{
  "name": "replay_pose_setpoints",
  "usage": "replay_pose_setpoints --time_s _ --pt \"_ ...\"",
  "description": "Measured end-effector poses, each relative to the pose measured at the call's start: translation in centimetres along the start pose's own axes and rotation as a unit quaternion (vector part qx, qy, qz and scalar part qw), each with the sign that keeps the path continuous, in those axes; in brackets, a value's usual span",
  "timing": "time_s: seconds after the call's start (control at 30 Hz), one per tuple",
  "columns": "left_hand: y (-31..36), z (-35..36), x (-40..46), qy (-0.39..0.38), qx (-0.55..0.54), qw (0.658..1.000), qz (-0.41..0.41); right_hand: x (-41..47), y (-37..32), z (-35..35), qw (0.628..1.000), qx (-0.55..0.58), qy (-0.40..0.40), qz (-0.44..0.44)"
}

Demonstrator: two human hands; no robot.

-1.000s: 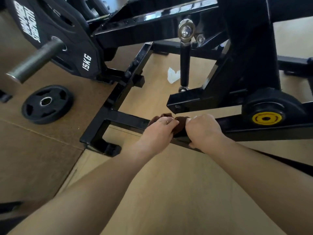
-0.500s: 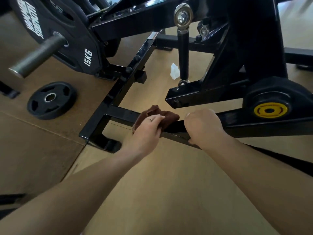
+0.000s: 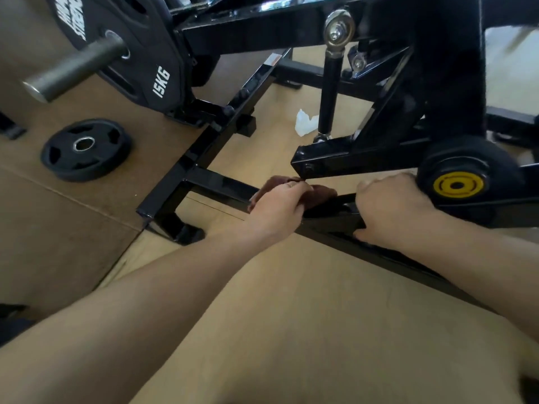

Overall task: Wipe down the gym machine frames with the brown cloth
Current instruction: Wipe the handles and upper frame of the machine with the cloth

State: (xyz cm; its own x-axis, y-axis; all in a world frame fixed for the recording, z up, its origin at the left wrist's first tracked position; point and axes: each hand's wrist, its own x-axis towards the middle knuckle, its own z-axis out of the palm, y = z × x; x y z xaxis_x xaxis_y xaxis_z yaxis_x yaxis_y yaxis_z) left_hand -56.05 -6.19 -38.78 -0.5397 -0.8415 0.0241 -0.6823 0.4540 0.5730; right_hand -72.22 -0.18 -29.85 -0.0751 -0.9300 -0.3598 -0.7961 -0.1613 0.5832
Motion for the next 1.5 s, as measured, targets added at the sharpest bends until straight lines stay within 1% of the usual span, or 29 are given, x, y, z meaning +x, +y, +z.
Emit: replay_pose_setpoints --time_s 0.07,0.13,0.2,0.3,0.37,0.4,0.47,0.53,0.6,0.67,0.7,0.73,0.77,0.8,0.83,0.9,0.97,1.07,1.1,1.17,1.2,1.23,1.3,1.37,1.43,1.5 --pt "2.1 0.6 -0.4 0.01 -0.041 0.998 0.038 -0.2 -0.3 -0.1 0.999 0.035 -0.008 0.01" --pt "3.7 1.5 -0.6 0.036 -0.073 0.994 0.07 0.1 -0.4 -0.3 0.997 0.064 -0.015 0.025" --pt "3.8 1.9 -0.9 0.041 -0.074 0.993 0.083 0.1 -0.4 -0.4 0.996 0.083 -0.018 0.037" --pt "1.3 1.8 -1.3 0.012 -0.02 0.997 0.078 0.0 -0.7 0.0 0.995 0.089 -0.012 0.044" --pt "-0.8 1.6 -1.4 -0.016 0.067 0.994 0.081 -0.1 -0.7 0.1 0.995 0.087 -0.007 0.044" --pt "-1.6 1.5 -1.5 -0.024 0.109 0.989 0.095 -0.1 -0.8 0.1 0.995 0.086 -0.001 0.043" --pt "-2.3 1.2 -1.2 -0.03 0.152 0.98 0.126 -0.1 -0.8 0.2 0.996 0.084 0.01 0.037" --pt "-2.4 0.5 -0.9 -0.009 0.161 0.975 0.15 -0.1 -0.7 0.5 0.995 0.089 0.025 0.03" --pt "-2.7 -1.0 -0.7 0.037 0.137 0.978 0.156 0.0 -0.8 0.8 0.994 0.102 0.041 0.019" --pt "-3.9 -2.8 -0.5 0.088 0.107 0.983 0.124 0.6 -1.4 1.0 0.992 0.118 0.047 -0.007" --pt "-5.0 -3.6 -0.5 0.106 0.099 0.986 0.081 1.0 -2.1 1.2 0.991 0.122 0.055 -0.024" --pt "-6.3 -4.2 -0.6 0.115 0.093 0.989 0.021 1.5 -3.0 1.2 0.989 0.127 0.063 -0.041" --pt "-7.6 -4.5 -0.7 0.11 0.091 0.989 -0.044 2.2 -4.0 1.2 0.987 0.136 0.064 -0.054" --pt "-8.7 -4.4 -1.1 0.092 0.089 0.988 -0.092 3.0 -5.0 1.1 0.985 0.15 0.06 -0.062" --pt "-9.2 -3.9 -1.5 0.072 0.087 0.987 -0.111 3.9 -6.1 1.1 0.983 0.164 0.052 -0.066" --pt "-8.7 -1.9 -2.3 0.051 0.087 0.992 -0.082 5.5 -8.0 1.1 0.979 0.187 0.039 -0.066" --pt "-7.5 -0.1 -2.4 0.053 0.075 0.995 -0.042 6.9 -9.4 1.1 0.973 0.217 0.053 -0.051" --pt "-7.7 0.6 -2.1 0.057 0.063 0.996 -0.015 8.3 -10.2 1.4 0.964 0.251 0.079 -0.028" --pt "-8.4 0.3 -2.1 0.049 0.075 0.996 0.003 8.5 -10.2 1.7 0.964 0.251 0.085 -0.03" --pt "-10.6 -0.7 -2.3 0.041 0.133 0.99 0.026 8.7 -10.2 2.3 0.97 0.223 0.091 -0.034" --pt "-12.1 -1.5 -2.2 0.054 0.155 0.986 0.019 8.8 -10.3 2.5 0.974 0.202 0.095 -0.033" --pt "-13.6 -2.4 -2.1 0.074 0.164 0.984 -0.01 8.8 -10.5 2.6 0.977 0.185 0.098 -0.031" --pt "-16.2 -4.5 -1.5 0.11 0.161 0.976 -0.099 8.8 -10.8 2.7 0.978 0.18 0.107 -0.023" --pt "-17.2 -5.5 -0.7 0.135 0.154 0.966 -0.159 8.9 -10.9 2.6 0.974 0.194 0.116 -0.017" --pt "-15.9 -4.7 -0.4 0.152 0.136 0.964 -0.173 9.1 -10.8 2.5 0.971 0.205 0.121 -0.015" --pt "-13.2 -2.7 -0.9 0.137 0.118 0.975 -0.131 9.1 -10.9 2.5 0.969 0.217 0.118 -0.015"
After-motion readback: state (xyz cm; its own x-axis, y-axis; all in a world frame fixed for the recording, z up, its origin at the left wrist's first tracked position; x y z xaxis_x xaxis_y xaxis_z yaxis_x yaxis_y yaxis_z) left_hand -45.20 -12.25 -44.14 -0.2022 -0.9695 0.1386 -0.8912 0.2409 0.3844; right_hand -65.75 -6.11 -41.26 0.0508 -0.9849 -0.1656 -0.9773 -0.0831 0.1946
